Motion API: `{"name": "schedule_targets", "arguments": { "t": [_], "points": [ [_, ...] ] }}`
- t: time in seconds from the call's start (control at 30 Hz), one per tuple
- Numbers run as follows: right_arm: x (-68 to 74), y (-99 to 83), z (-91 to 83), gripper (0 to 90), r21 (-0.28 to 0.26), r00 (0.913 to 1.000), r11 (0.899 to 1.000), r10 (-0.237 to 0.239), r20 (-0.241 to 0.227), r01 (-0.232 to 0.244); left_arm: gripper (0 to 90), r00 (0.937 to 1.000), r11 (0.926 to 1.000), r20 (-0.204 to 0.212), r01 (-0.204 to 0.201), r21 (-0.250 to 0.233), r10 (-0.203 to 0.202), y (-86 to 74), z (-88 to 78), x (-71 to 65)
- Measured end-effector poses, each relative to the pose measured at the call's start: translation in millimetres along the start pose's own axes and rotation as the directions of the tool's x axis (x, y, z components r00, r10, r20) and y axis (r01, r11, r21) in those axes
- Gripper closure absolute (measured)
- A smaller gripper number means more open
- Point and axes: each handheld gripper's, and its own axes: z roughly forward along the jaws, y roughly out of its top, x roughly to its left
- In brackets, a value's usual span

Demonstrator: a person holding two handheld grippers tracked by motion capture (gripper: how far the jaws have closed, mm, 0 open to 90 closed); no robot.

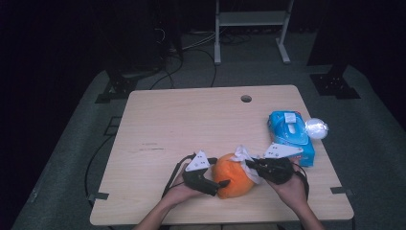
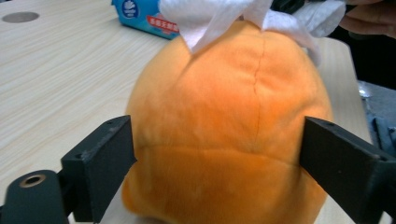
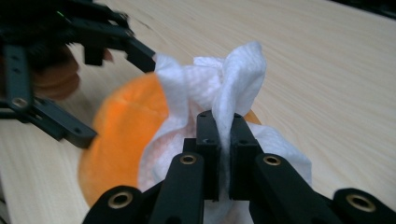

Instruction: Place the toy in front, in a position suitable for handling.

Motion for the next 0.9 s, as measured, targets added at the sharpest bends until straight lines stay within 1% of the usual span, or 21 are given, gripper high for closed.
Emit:
{"name": "schedule_targets", "arguments": {
  "t": [0.03,0.07,0.1,0.13,0.17,0.23,0.27,0.3,0.37,0.43,0.47,0.5,0.53,0.57,0.6,0.63,0.7,0.73,0.8,0.83,0.9],
  "points": [
    [1.4,1.3,-0.6,84.8,-0.013,0.9997,1.000,0.008,-0.024,-0.008,15.9,0.9999,0.9999,0.001,-0.012,0.007,0.012,-0.4,0.8,-2.5],
    [2.7,1.9,-0.4,84.9,-0.015,0.9993,1.000,0.011,-0.035,-0.011,20.1,0.9997,0.9996,-0.006,-0.022,0.017,0.022,-0.3,1.4,-4.4],
    [3.1,1.5,0.8,84.9,-0.013,0.9995,1.000,0.005,-0.030,-0.005,22.2,0.9995,0.9992,-0.013,-0.029,0.026,0.030,-0.1,1.5,-5.1],
    [1.8,0.3,1.8,85.0,-0.010,0.9996,1.000,0.011,-0.028,-0.011,24.3,0.9995,0.9992,-0.014,-0.027,0.030,0.028,-0.7,1.1,-5.0],
    [-4.4,-3.0,3.5,85.1,-0.004,0.9986,0.999,0.045,-0.029,-0.045,26.7,0.9996,0.9993,-0.015,-0.025,0.027,0.026,-1.4,1.1,-4.9],
    [-12.2,-7.2,4.9,85.2,0.001,0.9965,0.997,0.082,-0.015,-0.082,27.6,0.9998,0.9995,-0.013,-0.016,0.028,0.017,-2.1,0.9,-4.3],
    [-17.5,-10.2,5.2,85.2,0.008,0.9947,0.995,0.103,-0.003,-0.103,27.6,0.9998,0.9995,-0.012,-0.017,0.026,0.017,-2.2,1.0,-4.7],
    [-23.4,-13.3,4.9,85.3,0.014,0.9906,0.990,0.137,-0.001,-0.137,27.6,0.9997,0.9994,-0.012,-0.021,0.027,0.022,-2.1,1.0,-4.9],
    [-27.9,-15.5,3.6,85.2,0.024,0.9863,0.986,0.164,0.011,-0.165,27.6,0.9995,0.9992,-0.009,-0.030,0.028,0.030,-2.2,0.7,-4.8],
    [-28.9,-13.9,0.0,85.2,-0.003,0.9785,0.979,0.204,-0.030,-0.204,27.5,0.9997,0.9993,-0.004,-0.024,0.029,0.025,-1.8,0.2,-3.7],
    [-25.8,-10.2,-2.0,85.2,-0.019,0.9793,0.980,0.196,-0.050,-0.197,27.3,0.9998,0.9995,-0.004,-0.017,0.027,0.017,-1.3,0.3,-3.3],
    [-22.2,-6.8,-3.3,85.2,-0.031,0.9797,0.981,0.189,-0.066,-0.192,27.3,0.9998,0.9995,-0.005,-0.018,0.027,0.018,-0.5,0.5,-2.7],
    [-16.4,-1.5,-3.9,85.2,-0.044,0.9836,0.985,0.162,-0.079,-0.166,27.5,0.9998,0.9994,-0.004,-0.021,0.026,0.022,0.0,0.7,-3.0],
    [-13.1,0.9,-3.2,85.1,-0.042,0.9858,0.988,0.148,-0.080,-0.152,27.9,0.9994,0.9990,-0.005,-0.035,0.027,0.035,0.6,0.3,-3.6],
    [-9.9,2.1,0.1,85.1,-0.031,0.9897,0.991,0.125,-0.070,-0.127,28.8,0.9992,0.9988,-0.007,-0.040,0.027,0.040,0.9,-0.4,-3.8],
    [-9.6,1.0,2.6,84.9,-0.018,0.9910,0.992,0.120,-0.060,-0.121,29.3,0.9992,0.9989,-0.007,-0.040,0.025,0.040,1.0,-1.3,-3.7],
    [-16.3,-7.1,7.8,84.9,0.002,0.9868,0.989,0.150,-0.060,-0.150,31.0,0.9994,0.9993,-0.008,-0.033,0.015,0.033,0.9,-3.2,-3.3],
    [-21.5,-11.4,8.4,85.0,0.016,0.9853,0.986,0.166,-0.041,-0.165,31.9,0.9994,0.9994,-0.008,-0.033,0.012,0.033,1.3,-3.4,-3.5],
    [-27.5,-15.1,6.9,85.0,0.022,0.9808,0.981,0.193,-0.031,-0.192,32.3,0.9993,0.9993,-0.006,-0.036,0.013,0.036,1.5,-3.0,-4.1],
    [-28.6,-15.8,5.4,85.0,0.026,0.9808,0.981,0.194,-0.018,-0.194,32.6,0.9994,0.9994,-0.005,-0.033,0.012,0.033,1.0,-2.5,-4.3],
    [-28.8,-14.7,1.9,85.0,0.031,0.9839,0.983,0.178,0.013,-0.178,32.9,0.9992,0.9991,-0.009,-0.039,0.019,0.039,0.8,-2.4,-4.8]
  ]
}}
